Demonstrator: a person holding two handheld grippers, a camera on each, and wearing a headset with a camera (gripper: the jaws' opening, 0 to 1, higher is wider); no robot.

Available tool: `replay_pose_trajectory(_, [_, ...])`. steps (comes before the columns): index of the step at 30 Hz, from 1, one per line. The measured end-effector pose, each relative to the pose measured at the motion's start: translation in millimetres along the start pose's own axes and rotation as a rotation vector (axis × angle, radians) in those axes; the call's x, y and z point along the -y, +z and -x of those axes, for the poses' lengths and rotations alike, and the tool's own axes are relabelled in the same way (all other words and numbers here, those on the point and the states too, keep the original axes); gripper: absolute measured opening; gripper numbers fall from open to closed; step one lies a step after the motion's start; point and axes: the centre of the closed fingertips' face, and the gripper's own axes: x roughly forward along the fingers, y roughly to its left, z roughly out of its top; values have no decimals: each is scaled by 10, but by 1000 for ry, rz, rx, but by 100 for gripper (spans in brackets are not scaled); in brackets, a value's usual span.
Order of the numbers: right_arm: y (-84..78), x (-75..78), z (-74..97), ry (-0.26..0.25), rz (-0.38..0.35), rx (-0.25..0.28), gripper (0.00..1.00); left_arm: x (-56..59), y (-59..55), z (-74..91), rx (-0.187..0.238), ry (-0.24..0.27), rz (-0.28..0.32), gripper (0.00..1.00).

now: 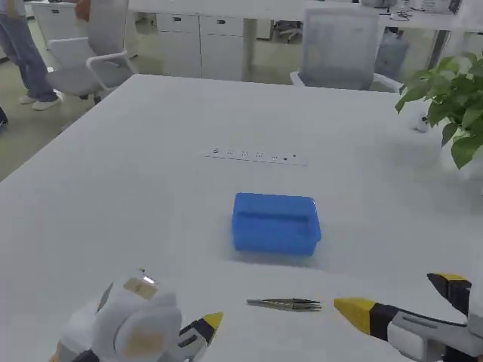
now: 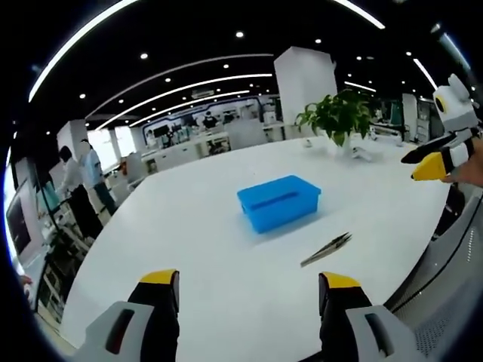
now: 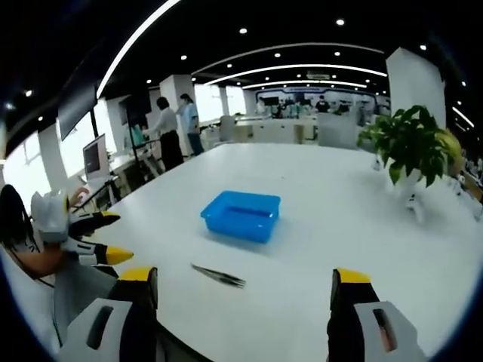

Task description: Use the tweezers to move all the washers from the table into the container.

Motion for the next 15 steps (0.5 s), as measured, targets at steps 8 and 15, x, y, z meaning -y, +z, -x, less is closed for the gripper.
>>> replay_pose_trajectory(8, [-64, 178, 26, -61, -8, 15, 99, -44, 64, 108, 24, -20, 97, 88])
replay_pose_trajectory(15, [-94, 220, 0, -77, -2, 4, 99, -109, 154, 177, 22, -7, 94, 99])
